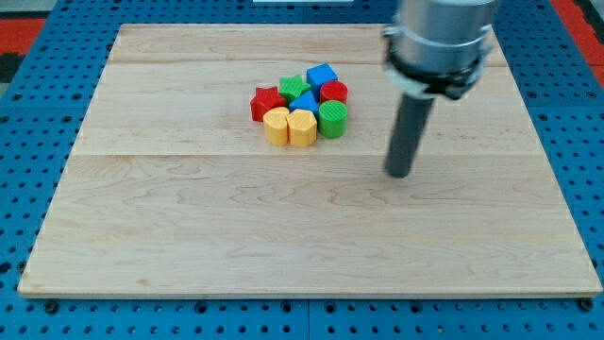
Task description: Separate the green blocks from the group of blocks
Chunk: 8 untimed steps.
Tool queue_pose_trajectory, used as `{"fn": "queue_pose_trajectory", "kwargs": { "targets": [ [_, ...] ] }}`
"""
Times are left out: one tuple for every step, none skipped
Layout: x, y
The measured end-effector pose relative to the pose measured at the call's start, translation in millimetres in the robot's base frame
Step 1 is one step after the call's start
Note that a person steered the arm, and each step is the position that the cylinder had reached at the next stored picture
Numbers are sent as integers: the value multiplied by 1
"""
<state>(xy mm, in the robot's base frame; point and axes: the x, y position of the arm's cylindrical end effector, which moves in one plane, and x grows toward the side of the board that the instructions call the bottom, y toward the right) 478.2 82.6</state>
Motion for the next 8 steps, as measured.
{"fn": "queue_pose_trajectory", "kwargs": {
  "targets": [
    [1, -24],
    [0, -26],
    [0, -26],
    [0, -26],
    [-37, -16],
    [-65, -20],
    [-82, -48],
    [-123, -77]
  ]
}}
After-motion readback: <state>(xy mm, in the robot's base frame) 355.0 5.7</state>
